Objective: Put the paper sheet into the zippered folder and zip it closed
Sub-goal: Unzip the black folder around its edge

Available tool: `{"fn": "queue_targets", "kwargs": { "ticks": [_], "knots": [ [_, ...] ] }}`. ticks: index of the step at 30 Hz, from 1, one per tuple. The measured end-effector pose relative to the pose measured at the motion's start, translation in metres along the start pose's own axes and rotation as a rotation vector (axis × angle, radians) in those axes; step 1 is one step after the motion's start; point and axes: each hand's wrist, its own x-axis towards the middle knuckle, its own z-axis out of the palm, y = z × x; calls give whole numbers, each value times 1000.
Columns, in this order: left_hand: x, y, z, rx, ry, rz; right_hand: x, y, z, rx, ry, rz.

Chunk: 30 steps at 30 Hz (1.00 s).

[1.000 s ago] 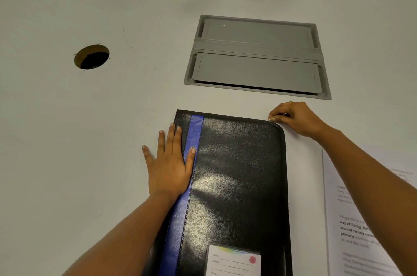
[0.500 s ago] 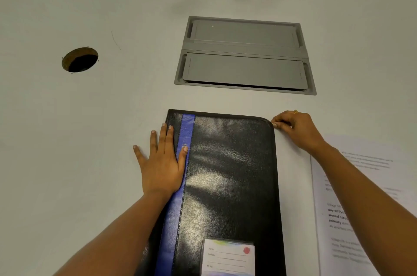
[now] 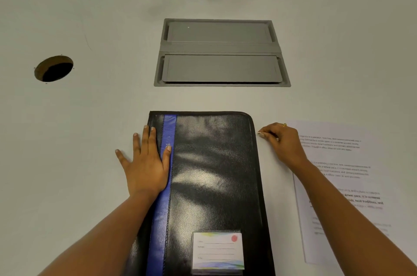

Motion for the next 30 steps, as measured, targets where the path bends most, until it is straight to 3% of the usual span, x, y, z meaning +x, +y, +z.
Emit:
{"fn": "queue_targets", "kwargs": {
  "ticks": [30],
  "knots": [
    [-1, 9, -4, 94, 14, 31, -46, -5, 21, 113, 185, 152]
  ]
}}
